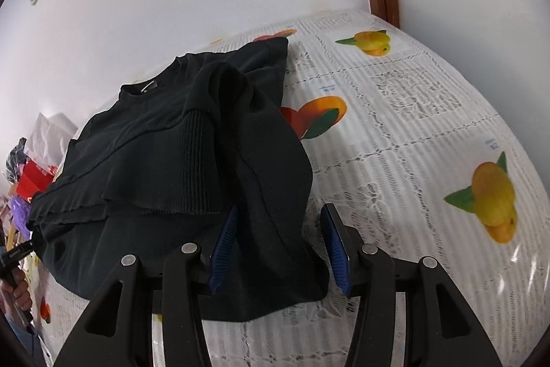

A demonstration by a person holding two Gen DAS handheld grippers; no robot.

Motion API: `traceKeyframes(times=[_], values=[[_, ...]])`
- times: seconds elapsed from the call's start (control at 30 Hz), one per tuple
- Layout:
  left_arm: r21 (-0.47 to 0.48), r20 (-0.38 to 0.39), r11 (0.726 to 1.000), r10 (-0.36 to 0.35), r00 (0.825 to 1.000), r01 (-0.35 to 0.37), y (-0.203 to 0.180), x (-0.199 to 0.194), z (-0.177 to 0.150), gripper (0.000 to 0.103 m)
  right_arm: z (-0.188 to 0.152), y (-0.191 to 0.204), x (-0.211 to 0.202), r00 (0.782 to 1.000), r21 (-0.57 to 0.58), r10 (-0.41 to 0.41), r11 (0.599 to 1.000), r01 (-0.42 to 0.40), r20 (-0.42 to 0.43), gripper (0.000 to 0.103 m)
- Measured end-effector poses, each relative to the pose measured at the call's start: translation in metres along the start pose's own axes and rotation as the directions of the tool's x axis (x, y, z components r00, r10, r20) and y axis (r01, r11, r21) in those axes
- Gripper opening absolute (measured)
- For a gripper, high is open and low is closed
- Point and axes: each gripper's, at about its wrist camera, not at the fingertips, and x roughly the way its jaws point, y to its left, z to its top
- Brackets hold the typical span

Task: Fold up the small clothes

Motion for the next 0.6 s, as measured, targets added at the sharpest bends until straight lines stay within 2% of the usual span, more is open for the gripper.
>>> traceKeyframes(times=[0.03,0.07,0.13,0.17,0.27,0.43,0.6], values=[[0.019,0.002,1.000,0.007,1.000,-0.007,-0.005,0.000,-0.001,0.043,-0.001,0.002,0.000,1.000,-0.016,0.026,1.000,-0.026,-0.006,0.032],[0.026,0.002,1.000,0.004,1.000,-0.004,-0.006,-0.001,-0.002,0.033,-0.002,0.005,-0.002,1.000,-0.030,0.031,0.999,-0.031,-0.004,0.023],[0.044,0.008,0.999,0.016,1.000,-0.017,-0.011,-0.002,-0.005,0.021,-0.004,0.009,-0.009,1.000,-0.057,0.015,0.998,-0.014,0.015,0.018],[0.059,0.017,0.998,0.017,1.000,-0.018,-0.014,-0.004,-0.007,0.017,-0.004,0.009,-0.011,1.000,-0.060,0.015,0.998,-0.014,0.015,0.017],[0.066,0.031,0.997,0.038,0.999,-0.040,-0.018,-0.011,-0.010,0.015,-0.005,0.006,-0.017,0.999,-0.043,0.031,0.999,-0.031,0.009,0.016],[0.068,0.033,0.997,0.026,0.999,-0.029,-0.021,-0.025,-0.023,0.014,-0.012,0.003,-0.032,1.000,-0.048,0.028,0.998,-0.027,0.008,0.016],[0.082,0.024,0.997,0.006,1.000,-0.008,-0.019,-0.043,-0.050,0.014,-0.031,-0.001,-0.052,1.000,-0.075,0.011,0.997,-0.011,0.005,0.016]])
